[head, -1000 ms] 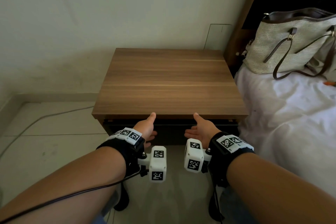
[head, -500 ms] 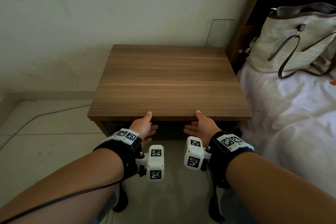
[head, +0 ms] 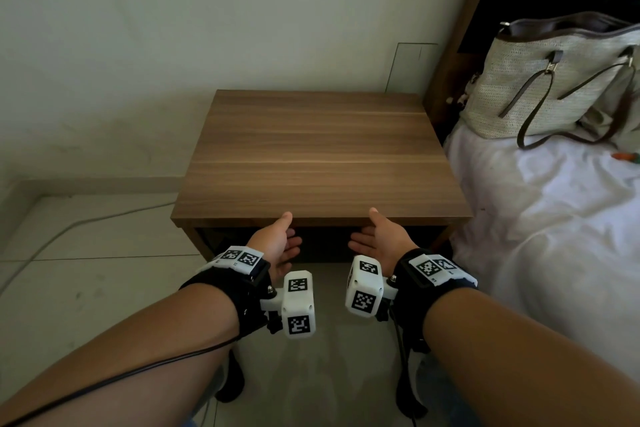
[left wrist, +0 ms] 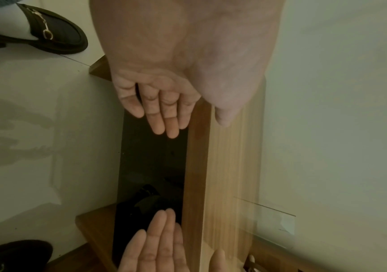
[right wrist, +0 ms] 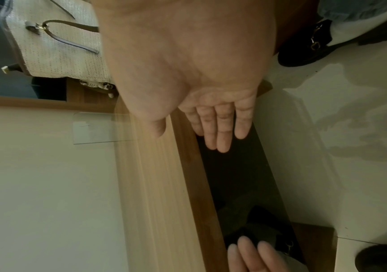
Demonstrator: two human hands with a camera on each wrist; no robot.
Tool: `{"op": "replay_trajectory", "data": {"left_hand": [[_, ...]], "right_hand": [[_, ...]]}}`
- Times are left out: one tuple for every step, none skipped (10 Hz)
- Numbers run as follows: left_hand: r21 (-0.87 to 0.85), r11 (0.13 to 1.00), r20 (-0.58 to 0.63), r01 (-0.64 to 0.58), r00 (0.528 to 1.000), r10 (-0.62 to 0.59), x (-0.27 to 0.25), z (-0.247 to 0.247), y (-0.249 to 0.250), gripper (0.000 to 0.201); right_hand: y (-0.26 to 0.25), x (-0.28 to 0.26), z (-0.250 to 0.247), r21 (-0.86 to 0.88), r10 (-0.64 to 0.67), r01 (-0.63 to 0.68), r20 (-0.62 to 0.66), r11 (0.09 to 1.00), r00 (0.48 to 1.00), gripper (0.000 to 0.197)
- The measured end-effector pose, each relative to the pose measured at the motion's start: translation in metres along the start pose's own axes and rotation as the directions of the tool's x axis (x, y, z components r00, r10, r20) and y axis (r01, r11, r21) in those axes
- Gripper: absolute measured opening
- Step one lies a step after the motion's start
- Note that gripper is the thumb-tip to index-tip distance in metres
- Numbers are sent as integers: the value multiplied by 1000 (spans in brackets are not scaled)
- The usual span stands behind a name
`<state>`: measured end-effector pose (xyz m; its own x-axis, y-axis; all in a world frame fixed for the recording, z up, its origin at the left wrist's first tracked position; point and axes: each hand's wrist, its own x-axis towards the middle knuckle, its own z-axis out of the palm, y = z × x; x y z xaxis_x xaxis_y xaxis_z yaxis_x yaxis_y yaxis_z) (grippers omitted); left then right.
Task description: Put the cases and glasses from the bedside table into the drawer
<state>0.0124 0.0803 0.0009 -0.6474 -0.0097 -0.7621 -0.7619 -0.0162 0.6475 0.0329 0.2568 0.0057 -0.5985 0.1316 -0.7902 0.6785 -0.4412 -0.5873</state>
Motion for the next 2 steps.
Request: {"op": "replay_trajectory", "data": {"left_hand": [[10, 999, 24, -30, 999, 30, -12, -5, 4, 48], [21, 996, 24, -83, 996, 83, -25, -9, 9, 47]], "right_hand": [[-4, -12, 0, 19, -35, 35, 19, 999, 999, 66], [-8, -24, 0, 30, -95, 95, 17, 995, 995, 66]]}}
